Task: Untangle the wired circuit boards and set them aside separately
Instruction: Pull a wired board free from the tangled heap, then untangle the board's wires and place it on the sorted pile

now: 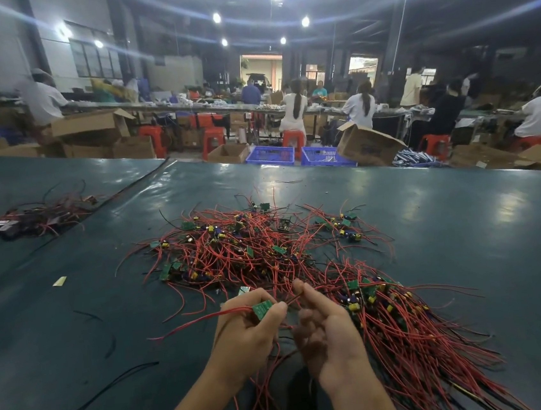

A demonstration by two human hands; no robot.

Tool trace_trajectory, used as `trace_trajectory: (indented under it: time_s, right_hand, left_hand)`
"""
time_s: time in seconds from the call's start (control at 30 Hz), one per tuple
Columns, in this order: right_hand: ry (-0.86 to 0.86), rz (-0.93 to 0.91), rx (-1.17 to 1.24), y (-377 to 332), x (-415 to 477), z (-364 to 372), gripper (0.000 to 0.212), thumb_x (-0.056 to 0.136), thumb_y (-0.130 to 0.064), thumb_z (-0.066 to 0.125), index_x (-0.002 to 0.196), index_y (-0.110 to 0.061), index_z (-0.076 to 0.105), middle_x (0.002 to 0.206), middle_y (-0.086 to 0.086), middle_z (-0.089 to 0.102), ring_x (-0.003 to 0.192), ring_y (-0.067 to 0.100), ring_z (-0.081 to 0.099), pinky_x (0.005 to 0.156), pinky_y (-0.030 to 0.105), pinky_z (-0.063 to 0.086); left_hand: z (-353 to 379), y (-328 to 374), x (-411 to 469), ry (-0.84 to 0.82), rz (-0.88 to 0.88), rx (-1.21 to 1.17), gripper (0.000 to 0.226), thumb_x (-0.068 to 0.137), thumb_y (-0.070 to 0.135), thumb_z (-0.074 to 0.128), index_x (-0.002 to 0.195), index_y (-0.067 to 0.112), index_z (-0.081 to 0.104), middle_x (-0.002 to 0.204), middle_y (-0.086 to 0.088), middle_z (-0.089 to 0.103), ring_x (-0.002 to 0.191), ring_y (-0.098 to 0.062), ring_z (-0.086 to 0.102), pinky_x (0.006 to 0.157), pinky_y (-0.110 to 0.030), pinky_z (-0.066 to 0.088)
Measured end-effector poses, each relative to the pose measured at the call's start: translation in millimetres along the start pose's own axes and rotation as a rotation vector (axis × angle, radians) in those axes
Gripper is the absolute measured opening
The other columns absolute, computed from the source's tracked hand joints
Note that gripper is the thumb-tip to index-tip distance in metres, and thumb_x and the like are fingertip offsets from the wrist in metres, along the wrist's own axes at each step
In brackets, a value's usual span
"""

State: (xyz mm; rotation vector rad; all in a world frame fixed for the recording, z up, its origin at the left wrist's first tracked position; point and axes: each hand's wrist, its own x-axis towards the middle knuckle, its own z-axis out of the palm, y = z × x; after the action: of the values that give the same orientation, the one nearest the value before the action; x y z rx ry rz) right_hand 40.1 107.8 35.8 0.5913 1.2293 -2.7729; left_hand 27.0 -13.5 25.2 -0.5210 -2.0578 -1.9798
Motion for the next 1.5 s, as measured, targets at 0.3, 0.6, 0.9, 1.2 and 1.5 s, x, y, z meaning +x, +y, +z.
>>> trace_trajectory:
  time_s: [0.3,0.6,0.9,1.2,1.5]
  right_hand:
    - [0.044,-0.119,0.197,-25.2,9.3,-20.8,0.011,0.093,-0.013,0.059,0.092,-0.011,0.070,0.063,-0.007,0.058,0.035,0.000,0.038,0.032,0.012,0.027]
    - [-0.030,-0.177,-0.245,1.0,0.1,-3.7,0.016,0.080,-0.028,0.072,0.086,-0.015,0.081,0.078,-0.001,0.070,0.052,0.004,0.054,0.042,0.017,0.041]
    - [-0.095,-0.220,-0.297,4.2,-5.0,2.1,0.008,0.076,-0.016,0.075,0.079,-0.011,0.080,0.069,0.011,0.063,0.053,0.014,0.055,0.046,0.023,0.043]
    - [0.028,-0.086,-0.102,-5.6,-5.7,-0.5,0.014,0.088,-0.018,0.066,0.087,-0.006,0.073,0.056,0.000,0.054,0.035,0.005,0.044,0.031,0.017,0.034]
    - [0.077,-0.187,0.160,-25.6,0.7,-17.2,0.018,0.097,-0.018,0.056,0.084,-0.010,0.066,0.062,-0.006,0.057,0.038,0.001,0.039,0.033,0.014,0.031]
  left_hand:
    - [2.9,13.2,-4.8,-0.105,0.032,-0.064,0.027,0.081,0.020,0.061,0.055,0.014,0.055,0.045,-0.003,0.049,0.044,-0.018,0.042,0.046,-0.029,0.035]
    - [-3.9,9.2,1.1,-0.044,-0.064,-0.029,0.025,0.079,0.032,0.063,0.064,0.012,0.062,0.053,-0.003,0.057,0.050,-0.018,0.049,0.052,-0.029,0.040]
    - [-7.7,1.3,5.4,0.053,-0.110,0.012,0.023,0.081,0.023,0.065,0.062,0.012,0.063,0.053,0.001,0.055,0.051,-0.013,0.050,0.052,-0.029,0.039]
    - [-3.8,4.5,0.3,-0.086,-0.083,0.049,0.018,0.073,0.025,0.062,0.058,0.017,0.062,0.048,0.000,0.053,0.048,-0.017,0.047,0.049,-0.030,0.038]
    - [-2.6,14.9,-1.9,-0.165,-0.044,0.001,0.020,0.072,0.034,0.069,0.056,0.023,0.065,0.049,0.001,0.059,0.047,-0.012,0.054,0.051,-0.028,0.047]
